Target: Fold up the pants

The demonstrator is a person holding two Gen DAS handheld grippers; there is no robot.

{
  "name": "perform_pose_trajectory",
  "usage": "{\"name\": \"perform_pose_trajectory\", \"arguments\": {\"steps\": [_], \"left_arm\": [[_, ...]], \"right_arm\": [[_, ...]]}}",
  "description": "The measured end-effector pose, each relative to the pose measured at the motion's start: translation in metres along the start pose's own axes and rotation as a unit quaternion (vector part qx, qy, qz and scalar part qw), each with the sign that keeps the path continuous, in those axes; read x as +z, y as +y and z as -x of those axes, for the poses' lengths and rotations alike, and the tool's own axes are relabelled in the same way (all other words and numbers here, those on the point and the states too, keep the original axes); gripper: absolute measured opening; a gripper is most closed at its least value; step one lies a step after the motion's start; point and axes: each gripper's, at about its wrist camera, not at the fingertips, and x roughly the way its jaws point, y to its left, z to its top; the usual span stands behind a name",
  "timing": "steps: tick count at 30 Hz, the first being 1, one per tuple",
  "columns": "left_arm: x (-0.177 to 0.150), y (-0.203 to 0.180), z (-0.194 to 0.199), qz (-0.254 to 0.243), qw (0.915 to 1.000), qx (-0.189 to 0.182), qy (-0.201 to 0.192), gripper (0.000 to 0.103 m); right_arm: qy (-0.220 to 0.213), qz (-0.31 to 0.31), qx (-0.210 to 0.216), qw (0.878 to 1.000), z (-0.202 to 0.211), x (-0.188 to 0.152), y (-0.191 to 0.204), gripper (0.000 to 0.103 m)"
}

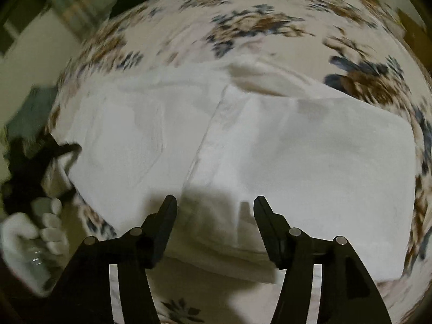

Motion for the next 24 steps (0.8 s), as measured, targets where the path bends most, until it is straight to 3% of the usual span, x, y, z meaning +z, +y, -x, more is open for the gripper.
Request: {"name": "perform_pose_trajectory", "arguments": {"steps": [1, 2, 3, 7, 10, 15, 20, 24], "left_arm": [[0.002, -0.003, 0.003, -0.003, 0.9998, -0.006, -0.016, 0.084], [0.001, -0.009, 0.004, -0.01, 0.9996, -0.004, -0.026, 0.04], [0.002, -0.013, 0.006, -0.02, 0.9993, 0.009, -0.032, 0.031], [-0.001, -0.022, 0.017, -0.036, 0.9979, 0.001, -0.054, 0.017], [-0.008, -0.048, 0.044, -0.089, 0.9914, -0.012, -0.095, 0.015], [-0.036, -0.115, 0.107, -0.193, 0.9688, -0.067, -0.141, 0.014], [-0.098, -0.2, 0.15, -0.309, 0.9314, -0.118, -0.153, 0.014], [-0.175, -0.256, 0.153, -0.382, 0.9027, -0.157, -0.122, 0.013]], "right_arm": [[-0.002, -0.012, -0.005, 1.0, 0.001, 0.001, -0.005, 0.064], [-0.003, -0.03, -0.009, 1.0, 0.001, 0.003, -0.013, 0.064], [-0.004, -0.047, -0.01, 0.999, 0.002, 0.003, -0.02, 0.064], [0.003, -0.122, -0.017, 0.992, -0.001, -0.004, -0.056, 0.064], [0.007, -0.178, -0.015, 0.984, -0.002, -0.013, -0.086, 0.064], [-0.013, -0.226, -0.02, 0.974, 0.017, -0.029, -0.122, 0.064], [-0.034, -0.259, -0.024, 0.965, 0.047, -0.044, -0.156, 0.064], [-0.055, -0.293, -0.032, 0.954, 0.079, -0.062, -0.194, 0.064]]}}
